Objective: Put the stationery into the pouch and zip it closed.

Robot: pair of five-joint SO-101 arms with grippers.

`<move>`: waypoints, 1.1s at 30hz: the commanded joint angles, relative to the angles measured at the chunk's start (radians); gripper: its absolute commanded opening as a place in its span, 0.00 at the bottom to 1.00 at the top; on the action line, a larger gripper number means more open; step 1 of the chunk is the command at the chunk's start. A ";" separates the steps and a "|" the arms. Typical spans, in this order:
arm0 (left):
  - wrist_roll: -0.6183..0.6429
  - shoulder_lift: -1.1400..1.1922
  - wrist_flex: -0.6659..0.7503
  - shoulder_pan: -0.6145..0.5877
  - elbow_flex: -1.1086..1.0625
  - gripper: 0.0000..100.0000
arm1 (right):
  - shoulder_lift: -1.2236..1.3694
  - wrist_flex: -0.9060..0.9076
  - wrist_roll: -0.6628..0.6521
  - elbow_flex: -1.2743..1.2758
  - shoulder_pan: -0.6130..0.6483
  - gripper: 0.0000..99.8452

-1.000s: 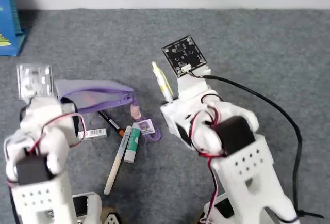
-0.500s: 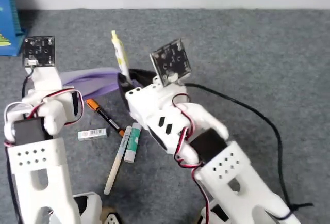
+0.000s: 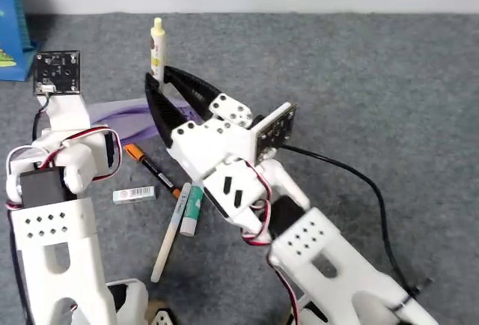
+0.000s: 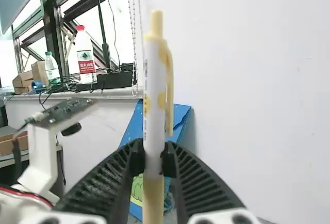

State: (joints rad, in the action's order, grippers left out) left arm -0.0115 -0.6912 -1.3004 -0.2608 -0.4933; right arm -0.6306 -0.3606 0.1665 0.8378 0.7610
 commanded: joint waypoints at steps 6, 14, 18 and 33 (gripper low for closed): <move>0.029 0.003 -0.003 0.006 0.058 0.01 | 0.255 -0.282 -0.011 -0.011 -0.004 0.01; 0.031 0.003 -0.003 0.006 0.053 0.01 | 0.527 -0.605 -0.176 -0.012 -0.004 0.01; 0.031 0.003 -0.005 0.006 0.053 0.01 | 0.616 -0.634 -0.203 -0.005 -0.001 0.01; 0.032 0.005 -0.005 0.005 0.051 0.01 | 0.335 -0.354 -0.195 0.055 0.004 0.04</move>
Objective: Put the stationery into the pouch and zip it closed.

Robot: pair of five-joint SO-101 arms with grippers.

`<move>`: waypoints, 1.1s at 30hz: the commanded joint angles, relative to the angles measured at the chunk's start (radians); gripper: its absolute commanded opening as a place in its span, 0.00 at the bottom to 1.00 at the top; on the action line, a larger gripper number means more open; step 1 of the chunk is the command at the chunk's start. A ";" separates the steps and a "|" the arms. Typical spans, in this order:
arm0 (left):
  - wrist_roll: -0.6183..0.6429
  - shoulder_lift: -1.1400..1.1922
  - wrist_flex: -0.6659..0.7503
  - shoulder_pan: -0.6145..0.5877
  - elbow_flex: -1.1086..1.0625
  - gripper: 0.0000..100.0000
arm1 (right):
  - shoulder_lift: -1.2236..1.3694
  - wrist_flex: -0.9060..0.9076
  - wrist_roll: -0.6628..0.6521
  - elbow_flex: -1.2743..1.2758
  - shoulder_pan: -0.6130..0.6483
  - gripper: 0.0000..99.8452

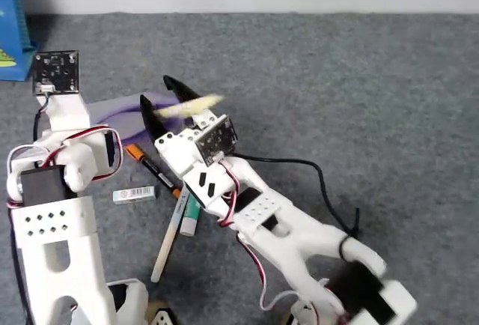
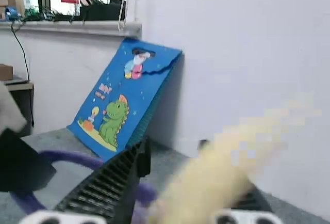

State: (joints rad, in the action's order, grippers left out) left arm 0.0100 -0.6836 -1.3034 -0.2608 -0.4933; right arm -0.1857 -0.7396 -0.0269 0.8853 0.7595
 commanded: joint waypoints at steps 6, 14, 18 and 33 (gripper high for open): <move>0.011 -0.003 -0.002 0.005 0.044 0.01 | -0.180 0.124 -0.002 0.057 0.044 0.01; 0.011 -0.003 -0.014 0.005 0.042 0.01 | -0.162 0.134 -0.003 0.003 0.048 0.06; 0.017 -0.008 -0.015 -0.002 0.044 0.01 | -0.197 0.196 -0.005 0.006 0.028 0.13; 0.066 -0.011 0.011 -0.126 0.042 0.01 | -0.387 1.267 0.187 -0.032 -0.101 0.10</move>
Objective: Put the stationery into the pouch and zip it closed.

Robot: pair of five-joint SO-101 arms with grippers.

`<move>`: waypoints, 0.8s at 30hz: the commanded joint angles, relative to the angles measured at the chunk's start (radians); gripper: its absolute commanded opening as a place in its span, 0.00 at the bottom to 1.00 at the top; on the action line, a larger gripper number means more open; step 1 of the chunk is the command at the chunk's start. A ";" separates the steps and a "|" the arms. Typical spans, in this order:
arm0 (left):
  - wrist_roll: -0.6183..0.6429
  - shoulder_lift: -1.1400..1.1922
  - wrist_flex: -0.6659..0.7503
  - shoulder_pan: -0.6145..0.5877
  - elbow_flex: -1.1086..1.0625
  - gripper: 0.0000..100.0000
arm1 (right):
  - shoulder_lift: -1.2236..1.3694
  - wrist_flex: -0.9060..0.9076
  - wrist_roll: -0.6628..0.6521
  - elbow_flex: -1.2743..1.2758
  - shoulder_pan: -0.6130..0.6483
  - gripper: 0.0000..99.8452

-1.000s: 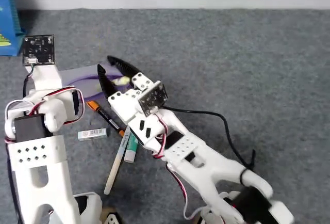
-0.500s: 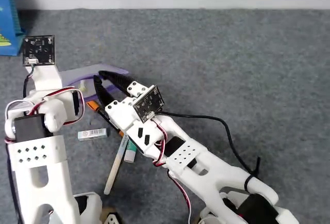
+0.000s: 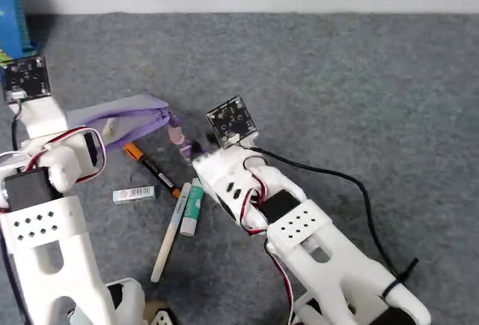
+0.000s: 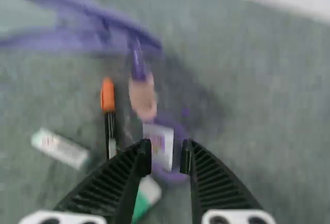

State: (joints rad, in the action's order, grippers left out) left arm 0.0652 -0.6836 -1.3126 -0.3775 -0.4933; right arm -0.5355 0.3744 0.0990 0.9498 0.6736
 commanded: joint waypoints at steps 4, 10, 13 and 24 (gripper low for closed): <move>0.011 -0.011 0.017 -0.009 0.042 0.01 | 0.021 0.315 0.135 -0.204 -0.010 0.10; 0.011 -0.011 0.018 -0.009 0.028 0.01 | 0.272 0.542 0.259 -0.443 0.027 0.10; 0.011 -0.009 0.017 -0.009 0.024 0.01 | 0.415 0.628 0.308 -0.562 0.051 0.10; 0.011 -0.011 0.018 -0.009 0.015 0.01 | 0.748 0.664 0.351 -0.799 0.127 0.13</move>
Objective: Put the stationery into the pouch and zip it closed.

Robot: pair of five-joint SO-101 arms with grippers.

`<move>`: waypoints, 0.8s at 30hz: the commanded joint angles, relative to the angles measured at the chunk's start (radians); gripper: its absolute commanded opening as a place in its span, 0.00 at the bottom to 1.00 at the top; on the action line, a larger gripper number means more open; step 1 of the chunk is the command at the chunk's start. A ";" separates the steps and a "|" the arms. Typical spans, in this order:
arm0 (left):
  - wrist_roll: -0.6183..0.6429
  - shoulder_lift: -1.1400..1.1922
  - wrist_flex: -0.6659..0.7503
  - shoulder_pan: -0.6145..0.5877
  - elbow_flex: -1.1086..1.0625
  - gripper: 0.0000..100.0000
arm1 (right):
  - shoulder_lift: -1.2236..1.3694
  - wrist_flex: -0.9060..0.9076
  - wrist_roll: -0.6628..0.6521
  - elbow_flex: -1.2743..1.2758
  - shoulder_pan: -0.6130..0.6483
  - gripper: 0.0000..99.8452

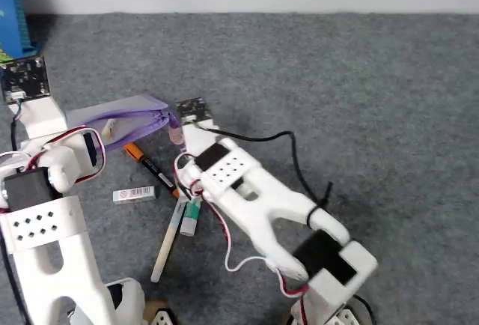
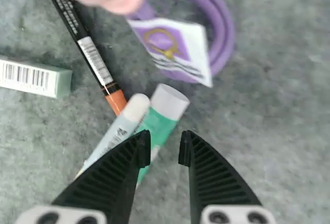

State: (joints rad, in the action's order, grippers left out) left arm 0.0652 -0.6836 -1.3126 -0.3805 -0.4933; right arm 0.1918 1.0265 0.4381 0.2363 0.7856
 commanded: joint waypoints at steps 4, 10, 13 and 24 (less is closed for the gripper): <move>0.011 -0.011 0.018 -0.006 0.015 0.01 | 0.073 0.005 0.028 -0.100 0.033 0.22; 0.011 -0.011 0.017 -0.006 0.015 0.01 | 0.113 0.015 0.051 -0.095 0.025 0.23; 0.011 -0.011 0.017 -0.006 0.015 0.01 | 0.124 0.041 0.049 -0.094 0.025 0.20; 0.011 -0.011 0.015 -0.006 0.013 0.01 | 0.036 0.183 0.048 -0.094 -0.041 0.01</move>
State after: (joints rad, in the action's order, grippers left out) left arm 0.0652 -0.6836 -1.3126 -0.3836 -0.4933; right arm 0.3161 1.1600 0.4780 0.1780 0.7764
